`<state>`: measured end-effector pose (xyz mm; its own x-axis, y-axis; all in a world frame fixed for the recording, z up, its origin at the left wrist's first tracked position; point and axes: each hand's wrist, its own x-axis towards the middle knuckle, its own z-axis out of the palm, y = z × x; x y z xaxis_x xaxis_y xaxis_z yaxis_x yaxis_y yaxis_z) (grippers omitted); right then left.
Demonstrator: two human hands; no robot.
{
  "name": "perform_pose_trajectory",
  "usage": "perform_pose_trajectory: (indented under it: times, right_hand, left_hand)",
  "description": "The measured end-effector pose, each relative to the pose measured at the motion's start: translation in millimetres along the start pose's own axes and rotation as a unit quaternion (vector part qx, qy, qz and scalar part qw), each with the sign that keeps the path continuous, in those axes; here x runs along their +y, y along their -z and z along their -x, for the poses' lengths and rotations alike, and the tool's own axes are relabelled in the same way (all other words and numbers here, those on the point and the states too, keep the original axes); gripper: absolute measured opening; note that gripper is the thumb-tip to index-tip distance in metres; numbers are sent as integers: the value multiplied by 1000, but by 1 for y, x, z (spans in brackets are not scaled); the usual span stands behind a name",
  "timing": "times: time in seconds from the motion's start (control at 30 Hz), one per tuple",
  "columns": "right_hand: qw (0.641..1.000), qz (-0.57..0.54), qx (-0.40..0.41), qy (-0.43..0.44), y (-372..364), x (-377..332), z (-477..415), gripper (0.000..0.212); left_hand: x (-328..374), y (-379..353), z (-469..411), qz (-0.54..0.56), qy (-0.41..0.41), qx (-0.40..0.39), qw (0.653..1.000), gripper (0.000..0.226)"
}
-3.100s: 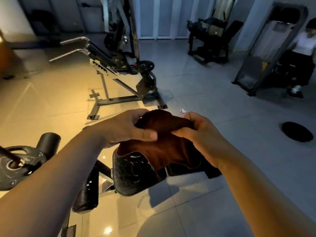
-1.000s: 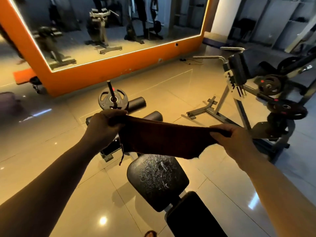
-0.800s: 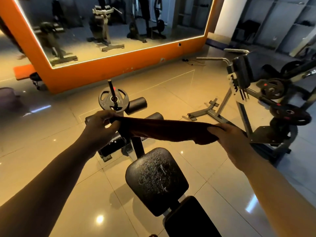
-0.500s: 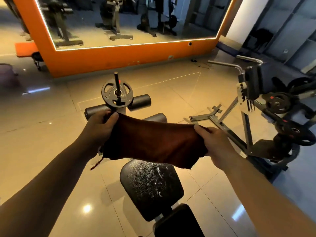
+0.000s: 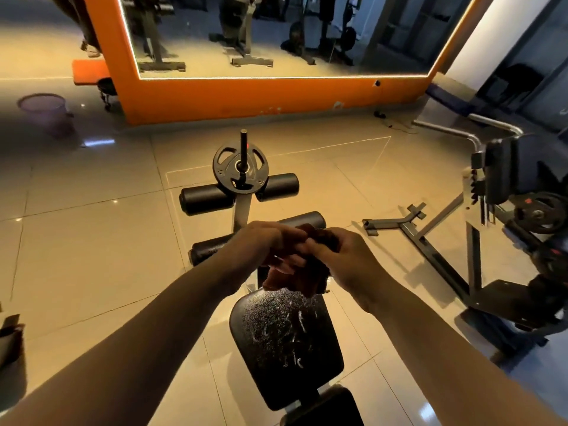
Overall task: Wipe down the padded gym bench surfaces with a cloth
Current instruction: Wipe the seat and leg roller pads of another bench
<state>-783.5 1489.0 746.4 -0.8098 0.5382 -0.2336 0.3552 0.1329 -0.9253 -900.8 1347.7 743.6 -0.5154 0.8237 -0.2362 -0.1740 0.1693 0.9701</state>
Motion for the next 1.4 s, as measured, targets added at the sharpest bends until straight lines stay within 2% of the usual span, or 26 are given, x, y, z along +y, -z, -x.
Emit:
perform_pose_trajectory:
  times: [0.1,0.13,0.2,0.27,0.33,0.43,0.53,0.6,0.7,0.8,0.9,0.97,1.03,1.13,1.23,1.3,1.4]
  right_hand:
    - [991,-123,-22,-56,0,-10,-6,17]
    - [977,-191,-49,-78,1,-13,-8,21]
    - [951,-274,-100,-105,6,-19,-9,28]
    - [945,-277,-130,-117,9,-19,-13,34]
    - [950,-248,-141,-128,12,-12,-23,36]
    - [952,-246,-119,-135,13,3,-41,33]
    - [976,-179,-48,-112,16,23,-60,33]
    - [979,-168,-24,-115,21,39,-71,53]
    - [979,-145,-84,-113,33,64,-90,61]
    - [983,-44,-159,-83,50,91,-113,59]
    - [976,60,-208,-14,72,122,-134,55]
    - [961,129,-241,40,85,146,-146,49]
    - [945,180,-270,51,96,176,-154,38]
    - [921,245,-298,44,105,228,-160,10]
    - [905,291,-309,9,103,287,-164,19]
    - [903,281,-320,-46,98,327,-165,16]
    - [905,284,-312,-57,80,384,-167,21]
  left_hand:
    - [-16,19,-9,-54,32,107,992,26]
    - [-22,22,-8,-52,57,103,992,23]
    - [-40,27,-11,37,118,57,991,43]
    - [-51,27,-10,135,137,4,981,56]
    - [-53,24,-11,180,135,-14,974,44]
    - [-63,20,-28,217,93,33,971,30]
    - [-76,15,-45,230,51,135,962,28]
    - [-84,8,-54,222,39,192,955,28]
    - [-100,-8,-64,226,13,248,942,46]
    - [-120,-26,-68,178,-10,254,951,65]
    - [-138,-53,-69,31,22,292,956,60]
    - [-152,-74,-74,-41,55,362,930,50]
    - [-173,-96,-82,-67,96,402,908,41]
    - [-213,-124,-97,-80,145,369,914,26]
    - [-264,-135,-113,-193,181,310,913,12]
    - [-298,-139,-117,-172,222,279,918,10]
    - [-348,-140,-123,-136,258,280,915,13]
